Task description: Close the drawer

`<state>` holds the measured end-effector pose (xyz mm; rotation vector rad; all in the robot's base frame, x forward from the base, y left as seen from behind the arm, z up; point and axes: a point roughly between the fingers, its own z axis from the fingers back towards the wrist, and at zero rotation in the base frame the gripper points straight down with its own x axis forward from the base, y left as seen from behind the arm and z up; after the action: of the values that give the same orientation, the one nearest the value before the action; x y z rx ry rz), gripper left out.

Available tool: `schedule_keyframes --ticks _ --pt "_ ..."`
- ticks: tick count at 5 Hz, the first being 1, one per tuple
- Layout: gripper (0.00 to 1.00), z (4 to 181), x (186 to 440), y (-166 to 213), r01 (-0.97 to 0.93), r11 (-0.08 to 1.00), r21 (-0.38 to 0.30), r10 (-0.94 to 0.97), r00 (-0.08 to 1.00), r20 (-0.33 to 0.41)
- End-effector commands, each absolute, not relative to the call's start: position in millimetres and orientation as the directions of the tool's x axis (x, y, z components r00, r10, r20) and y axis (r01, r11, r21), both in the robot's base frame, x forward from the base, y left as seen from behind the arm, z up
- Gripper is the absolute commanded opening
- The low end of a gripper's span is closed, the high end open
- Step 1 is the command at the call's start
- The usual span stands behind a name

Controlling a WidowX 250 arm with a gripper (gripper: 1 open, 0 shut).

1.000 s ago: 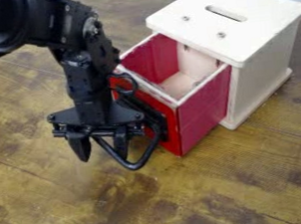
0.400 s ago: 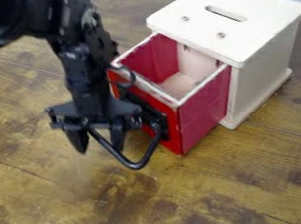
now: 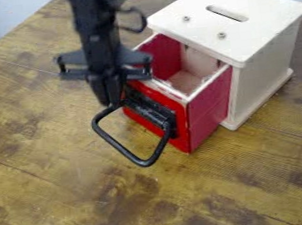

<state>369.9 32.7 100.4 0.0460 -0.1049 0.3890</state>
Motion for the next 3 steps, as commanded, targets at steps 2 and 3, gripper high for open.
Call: schedule_keyframes --ticks 2,3 --pt "0.0 125.6 375 63 -0.509 0.86 -0.025 0.507 0.849 0.151" --pt "0.0 130.7 375 51 -0.513 0.858 -0.031 0.511 0.844 0.159"
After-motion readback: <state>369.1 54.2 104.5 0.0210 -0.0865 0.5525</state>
